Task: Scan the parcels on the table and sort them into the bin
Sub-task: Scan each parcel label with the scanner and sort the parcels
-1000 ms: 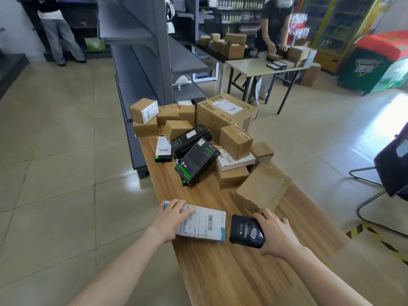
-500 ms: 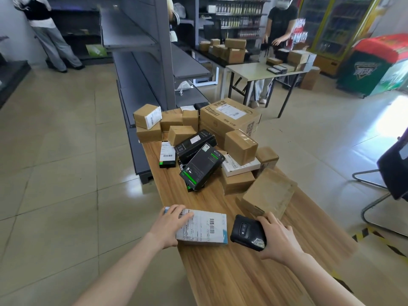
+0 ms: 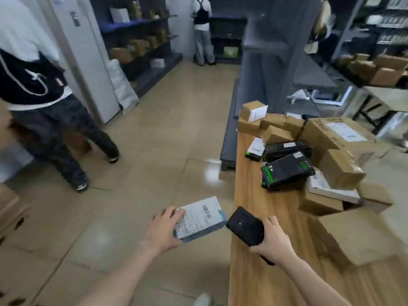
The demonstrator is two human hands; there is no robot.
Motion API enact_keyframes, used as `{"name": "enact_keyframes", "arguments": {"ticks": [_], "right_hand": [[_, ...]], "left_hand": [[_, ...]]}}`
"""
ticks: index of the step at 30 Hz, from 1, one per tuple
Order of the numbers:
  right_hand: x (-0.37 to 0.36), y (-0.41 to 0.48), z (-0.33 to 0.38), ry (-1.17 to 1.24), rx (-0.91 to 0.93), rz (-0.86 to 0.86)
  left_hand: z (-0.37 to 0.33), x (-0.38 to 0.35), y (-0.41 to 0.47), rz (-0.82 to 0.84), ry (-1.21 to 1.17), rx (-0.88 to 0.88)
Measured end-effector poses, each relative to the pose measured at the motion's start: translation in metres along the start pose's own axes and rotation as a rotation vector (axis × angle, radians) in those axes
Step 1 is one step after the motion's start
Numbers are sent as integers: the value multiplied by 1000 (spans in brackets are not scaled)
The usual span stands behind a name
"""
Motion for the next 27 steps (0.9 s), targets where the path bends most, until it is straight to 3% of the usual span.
{"name": "enact_keyframes", "arguments": {"ticks": [8,15,23,27], "right_hand": [[-86,-18,137,-1,419,276],[-166,-68,247,-47,714,496],[-253,-131,336,-113,928,689],[-300,-170,371,-140,944,769]], "left_hand": [[117,-27,-200,-23,-96,572],[165,-50,-371,-84,-204,1020],[188,-100,-519,-99,-368,1457],[208,-127,-566,-95,-442,1572]]}}
Point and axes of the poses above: each hand's wrist, its own y-axis towards the middle knuckle, its own x-axis out of the back of the hand, z = x × y, the point moved 4 cm from there along y, towards the middle knuckle, and after that the axes turned 4 degrees about x, right-handed, at the moved point
